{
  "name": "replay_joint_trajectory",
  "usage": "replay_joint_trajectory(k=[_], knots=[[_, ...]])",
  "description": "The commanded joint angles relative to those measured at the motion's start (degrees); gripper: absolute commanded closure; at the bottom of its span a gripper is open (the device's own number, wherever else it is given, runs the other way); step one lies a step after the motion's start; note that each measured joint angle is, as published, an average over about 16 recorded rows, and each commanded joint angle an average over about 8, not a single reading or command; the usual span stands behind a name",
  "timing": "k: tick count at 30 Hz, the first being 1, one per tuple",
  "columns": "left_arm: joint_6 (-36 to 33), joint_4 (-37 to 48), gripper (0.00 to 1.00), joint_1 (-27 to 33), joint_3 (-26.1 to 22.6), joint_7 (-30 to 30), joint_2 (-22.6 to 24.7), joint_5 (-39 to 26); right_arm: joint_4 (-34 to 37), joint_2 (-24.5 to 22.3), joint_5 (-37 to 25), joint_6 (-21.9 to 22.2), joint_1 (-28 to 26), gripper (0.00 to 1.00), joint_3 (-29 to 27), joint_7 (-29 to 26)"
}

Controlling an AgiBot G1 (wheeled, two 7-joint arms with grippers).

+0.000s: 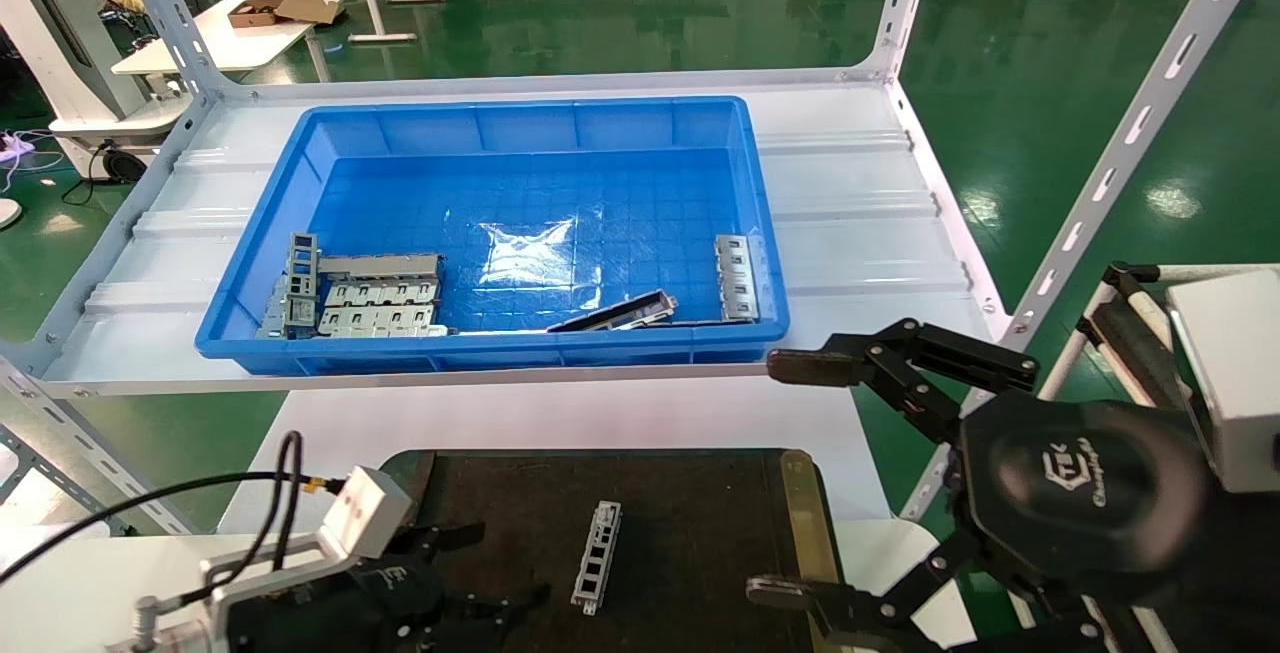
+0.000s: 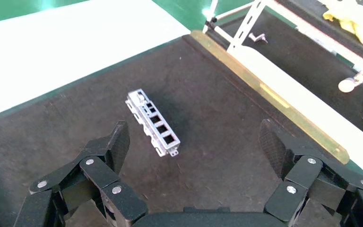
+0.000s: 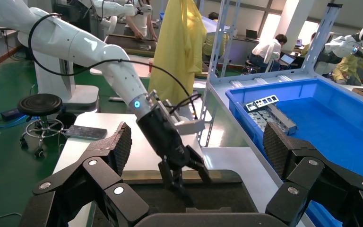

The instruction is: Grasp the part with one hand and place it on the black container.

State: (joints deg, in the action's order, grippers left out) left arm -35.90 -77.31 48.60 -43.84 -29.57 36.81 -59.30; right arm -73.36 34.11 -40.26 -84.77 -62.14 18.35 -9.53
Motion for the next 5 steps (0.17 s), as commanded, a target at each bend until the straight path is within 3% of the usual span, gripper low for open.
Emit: replay_joint_trajectory(k=[1, 5], knots=[[-1.68, 0.06, 0.00, -0.28, 1.49, 2.12, -1.06, 1.88, 0.00, 0.00, 0.00, 0.00, 0.00, 0.00, 0.01, 0.00], [-2.58, 0.10, 0.00, -0.43, 2.34, 3.29, -1.61, 2.94, 0.00, 0.00, 0.01, 0.00, 0.00, 0.00, 0.01, 0.01]])
